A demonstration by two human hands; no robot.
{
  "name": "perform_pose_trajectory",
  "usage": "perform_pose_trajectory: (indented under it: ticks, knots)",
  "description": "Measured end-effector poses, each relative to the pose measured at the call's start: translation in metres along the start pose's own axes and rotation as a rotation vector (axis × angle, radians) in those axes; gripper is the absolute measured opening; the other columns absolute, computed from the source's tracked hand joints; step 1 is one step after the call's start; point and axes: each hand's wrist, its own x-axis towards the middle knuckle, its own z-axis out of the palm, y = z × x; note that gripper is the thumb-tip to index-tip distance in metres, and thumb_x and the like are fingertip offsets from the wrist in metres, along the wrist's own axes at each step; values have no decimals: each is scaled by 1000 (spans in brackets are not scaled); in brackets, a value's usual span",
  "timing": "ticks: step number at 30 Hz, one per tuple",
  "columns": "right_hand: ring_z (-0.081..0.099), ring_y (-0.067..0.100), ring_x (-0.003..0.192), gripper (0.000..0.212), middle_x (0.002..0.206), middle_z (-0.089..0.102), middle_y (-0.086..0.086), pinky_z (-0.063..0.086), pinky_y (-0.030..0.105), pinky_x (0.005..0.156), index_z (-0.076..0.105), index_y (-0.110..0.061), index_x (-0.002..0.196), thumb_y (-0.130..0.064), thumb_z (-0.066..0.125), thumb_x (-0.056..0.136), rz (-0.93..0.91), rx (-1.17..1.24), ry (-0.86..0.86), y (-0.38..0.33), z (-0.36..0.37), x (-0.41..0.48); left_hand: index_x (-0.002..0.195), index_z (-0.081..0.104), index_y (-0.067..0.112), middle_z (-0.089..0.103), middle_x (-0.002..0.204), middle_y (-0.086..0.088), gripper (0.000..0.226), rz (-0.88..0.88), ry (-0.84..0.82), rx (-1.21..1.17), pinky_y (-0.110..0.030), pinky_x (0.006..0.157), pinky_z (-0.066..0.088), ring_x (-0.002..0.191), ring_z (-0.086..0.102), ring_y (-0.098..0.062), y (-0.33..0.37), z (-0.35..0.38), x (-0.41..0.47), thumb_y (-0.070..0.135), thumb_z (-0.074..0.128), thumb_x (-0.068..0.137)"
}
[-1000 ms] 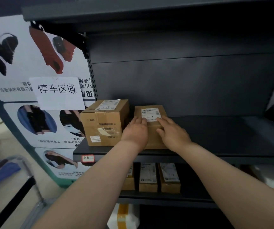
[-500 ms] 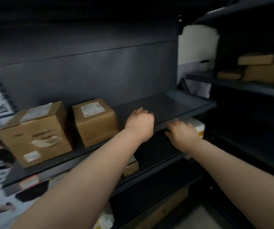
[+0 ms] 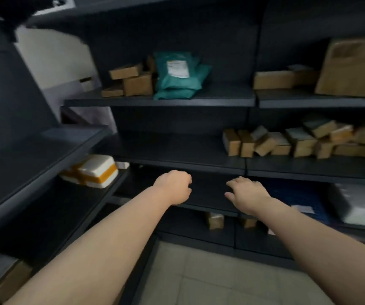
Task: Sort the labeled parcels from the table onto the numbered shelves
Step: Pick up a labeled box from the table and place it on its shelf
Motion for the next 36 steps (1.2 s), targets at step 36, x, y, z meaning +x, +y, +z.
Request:
perform_pose_trajectory:
  ticks: [36]
  knots:
    - [51,27,123,44,134,53,2,44,41,95,50,-25,133,-48,38,98,1460,218,134,607,28,-389,134,52,20,56,132,-4,42,1306,-244,159,-35,84,46,117,55,-26,852,46,170,35,54,95]
